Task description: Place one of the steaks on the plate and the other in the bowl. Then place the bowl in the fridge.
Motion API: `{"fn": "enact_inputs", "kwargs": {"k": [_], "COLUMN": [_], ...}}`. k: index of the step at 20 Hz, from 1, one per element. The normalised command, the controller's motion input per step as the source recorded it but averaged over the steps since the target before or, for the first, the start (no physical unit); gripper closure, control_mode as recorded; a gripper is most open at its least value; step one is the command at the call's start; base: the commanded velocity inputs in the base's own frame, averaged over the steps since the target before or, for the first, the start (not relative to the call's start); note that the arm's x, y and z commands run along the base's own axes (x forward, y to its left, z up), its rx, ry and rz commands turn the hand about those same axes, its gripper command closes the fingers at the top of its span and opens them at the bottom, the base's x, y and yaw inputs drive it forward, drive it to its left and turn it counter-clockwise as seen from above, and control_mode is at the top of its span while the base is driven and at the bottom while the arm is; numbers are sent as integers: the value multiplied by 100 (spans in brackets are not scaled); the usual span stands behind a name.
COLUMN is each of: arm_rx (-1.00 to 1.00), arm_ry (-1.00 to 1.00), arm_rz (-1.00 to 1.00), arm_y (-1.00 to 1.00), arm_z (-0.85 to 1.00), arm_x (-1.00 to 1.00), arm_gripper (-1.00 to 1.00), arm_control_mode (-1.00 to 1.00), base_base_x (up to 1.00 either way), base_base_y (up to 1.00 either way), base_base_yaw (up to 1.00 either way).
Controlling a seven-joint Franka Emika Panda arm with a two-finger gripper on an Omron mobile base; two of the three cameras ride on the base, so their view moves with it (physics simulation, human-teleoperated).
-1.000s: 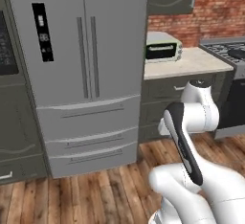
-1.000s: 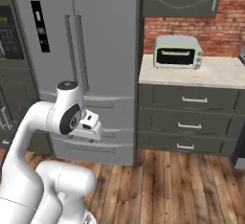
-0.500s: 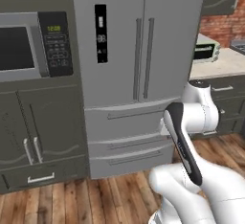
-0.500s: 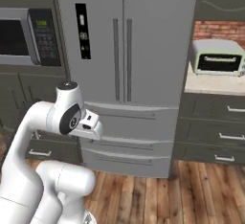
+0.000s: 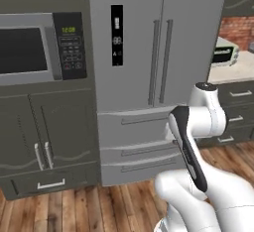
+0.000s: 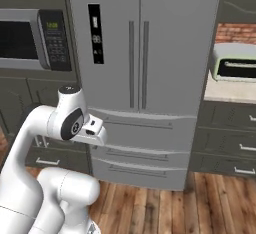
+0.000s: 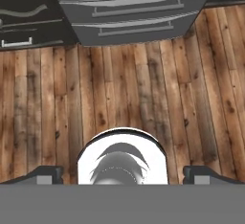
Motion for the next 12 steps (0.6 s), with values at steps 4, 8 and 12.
{"fn": "enact_inputs", "kwargs": {"k": [4,8,12], "arm_rx": [0,0,0], "arm_ry": [0,0,0], "arm_rz": [0,0,0], "arm_y": [0,0,0], "arm_z": [0,0,0], "arm_x": [0,0,0], "arm_gripper": [-100,-100,-100], "arm_control_mode": [100,100,100], "base_base_x": [14,2,3], "base_base_y": [-35,-24,-18], "base_base_yaw": [8,0,-12]}}
